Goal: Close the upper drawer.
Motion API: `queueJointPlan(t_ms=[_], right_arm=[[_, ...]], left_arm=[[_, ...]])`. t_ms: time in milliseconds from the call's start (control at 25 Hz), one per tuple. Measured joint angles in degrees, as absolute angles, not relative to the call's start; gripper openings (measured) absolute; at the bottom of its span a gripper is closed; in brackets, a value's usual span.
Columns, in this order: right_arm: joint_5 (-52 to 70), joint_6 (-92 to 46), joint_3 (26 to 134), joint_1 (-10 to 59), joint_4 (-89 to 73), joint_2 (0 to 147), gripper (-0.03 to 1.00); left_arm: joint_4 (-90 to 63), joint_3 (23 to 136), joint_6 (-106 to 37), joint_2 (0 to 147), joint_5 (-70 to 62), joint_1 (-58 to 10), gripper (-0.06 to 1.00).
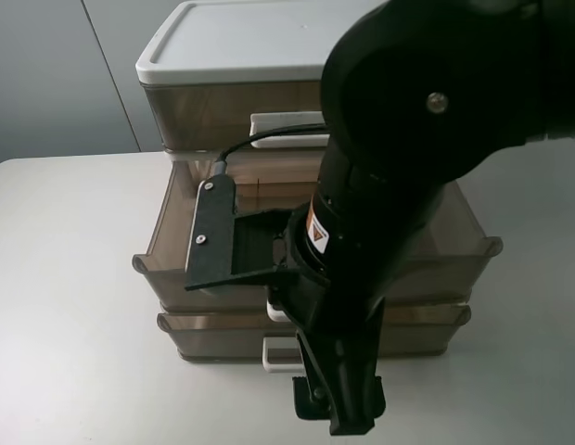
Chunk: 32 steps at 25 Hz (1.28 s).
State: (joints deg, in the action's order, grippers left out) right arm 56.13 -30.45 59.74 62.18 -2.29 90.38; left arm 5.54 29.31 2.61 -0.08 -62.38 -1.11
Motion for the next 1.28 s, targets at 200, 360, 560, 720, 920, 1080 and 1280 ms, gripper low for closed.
queueJointPlan(t_ms=[200,360,560,720,920,1080,1280], right_arm=[[52.8,-30.4,59.7,62.2,1.3,90.4,0.70],[51.1,-30.4,59.7,62.2,3.4,90.5,0.70],[49.5,-30.6,59.7,61.5,5.3,93.3,0.70],[46.6,-30.5,59.7,60.1,9.8,94.5,0.70],[40.3,-29.4,59.7,58.7,14.3,94.7,0.70],[36.7,-28.5,59.7,57.5,16.7,96.4,0.70],[33.2,-24.7,59.6,56.7,21.4,97.4,0.70]], left_arm=[[5.5,29.3,2.6,-0.1,-62.4,-1.1,0.74],[5.5,29.3,2.6,-0.1,-62.4,-1.1,0.74],[5.5,29.3,2.6,-0.1,-62.4,-1.1,0.74],[5.5,29.3,2.6,-0.1,-62.4,-1.1,0.74],[5.5,29.3,2.6,-0.1,-62.4,-1.1,0.74],[5.5,29.3,2.6,-0.1,-62.4,-1.1,0.74],[5.5,29.3,2.6,-0.1,-62.4,-1.1,0.74]])
